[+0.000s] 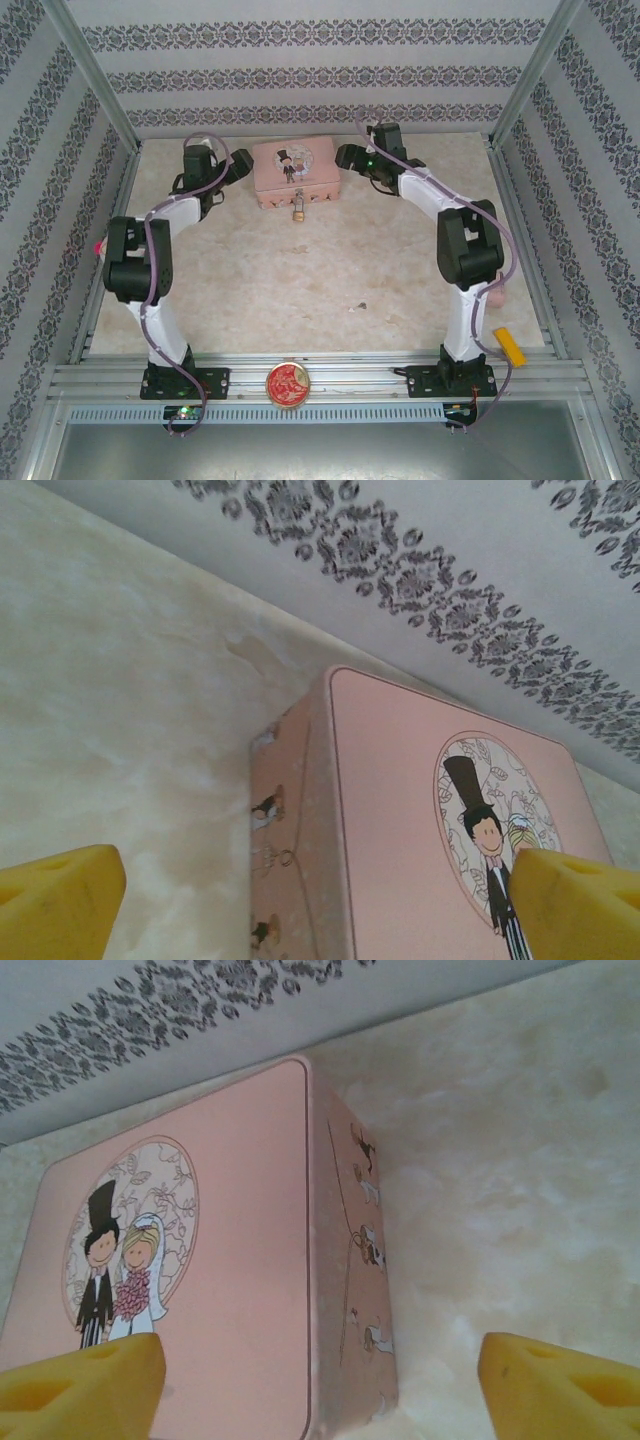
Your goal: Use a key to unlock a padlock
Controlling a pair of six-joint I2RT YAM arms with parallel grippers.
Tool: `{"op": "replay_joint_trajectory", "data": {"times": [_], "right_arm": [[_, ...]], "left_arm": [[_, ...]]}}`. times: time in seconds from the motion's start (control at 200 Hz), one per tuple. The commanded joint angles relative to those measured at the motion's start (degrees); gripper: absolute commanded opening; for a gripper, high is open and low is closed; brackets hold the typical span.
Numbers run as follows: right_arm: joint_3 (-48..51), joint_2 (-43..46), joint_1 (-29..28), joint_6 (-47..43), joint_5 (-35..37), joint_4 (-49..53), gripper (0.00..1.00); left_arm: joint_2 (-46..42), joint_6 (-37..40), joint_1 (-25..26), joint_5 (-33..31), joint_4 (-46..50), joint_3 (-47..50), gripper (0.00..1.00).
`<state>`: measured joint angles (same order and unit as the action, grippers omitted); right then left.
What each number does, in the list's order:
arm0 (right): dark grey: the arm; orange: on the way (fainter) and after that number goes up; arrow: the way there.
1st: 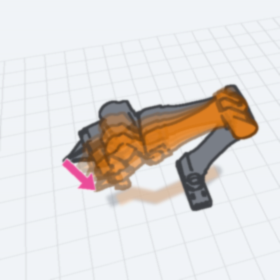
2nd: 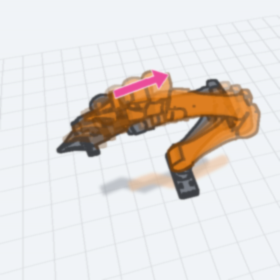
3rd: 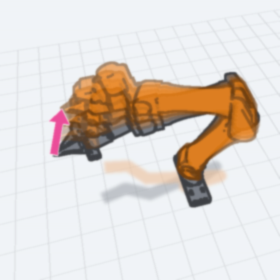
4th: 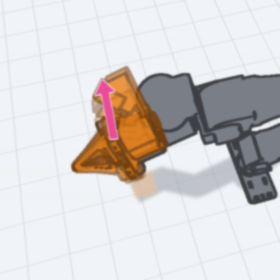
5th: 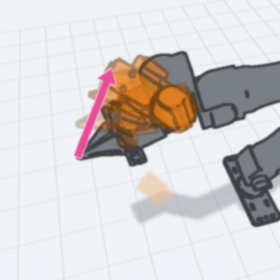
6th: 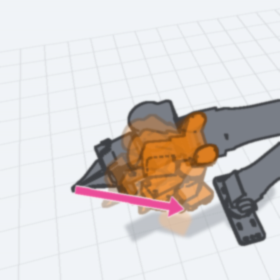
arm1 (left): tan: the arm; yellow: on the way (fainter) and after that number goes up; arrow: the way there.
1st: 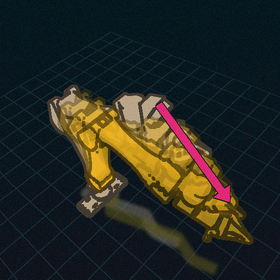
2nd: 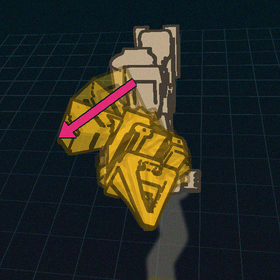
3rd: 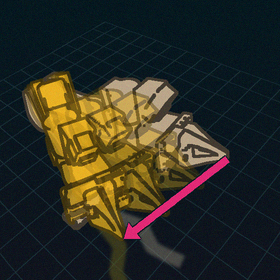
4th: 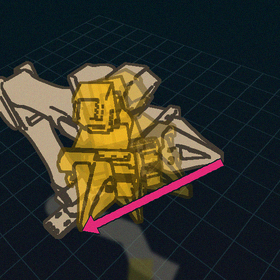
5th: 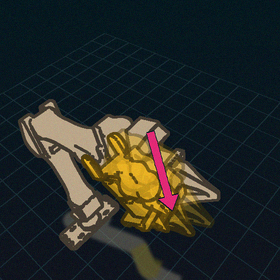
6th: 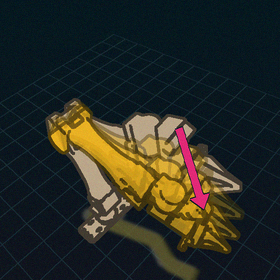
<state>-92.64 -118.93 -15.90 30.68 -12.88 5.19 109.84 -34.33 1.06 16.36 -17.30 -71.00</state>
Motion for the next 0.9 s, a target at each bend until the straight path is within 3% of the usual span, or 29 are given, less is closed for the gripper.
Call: {"op": "replay_joint_trajectory", "data": {"times": [0.0, 0.3, 0.465, 0.745, 0.895], "right_arm": [[-5.8, -3.8, -0.4, 2.9, -3.1, 3.0, 0.78], [-16.7, -12.1, -1.4, 3.3, -5.4, 9.6, 0.74], [-18.1, -14.0, -2.7, 3.9, -7.3, 10.3, 0.68], [-13.6, -11.5, -5.1, 4.3, -9.5, 9.5, 0.53], [-6.8, -6.7, -6.5, 4.8, -9.1, 7.5, 0.46]], "left_arm": [[4.1, -3.3, 0.5, 5.6, 1.1, -4.7, 0.96], [10.2, -2.8, 3.0, 7.6, 4.0, -9.6, 0.86], [11.1, -2.5, 4.0, 9.2, 4.3, -9.6, 0.76], [7.6, -4.6, 5.5, 12.9, -1.2, -2.3, 0.44], [3.4, -5.2, 6.9, 13.1, -4.0, 3.7, 0.33]]}}
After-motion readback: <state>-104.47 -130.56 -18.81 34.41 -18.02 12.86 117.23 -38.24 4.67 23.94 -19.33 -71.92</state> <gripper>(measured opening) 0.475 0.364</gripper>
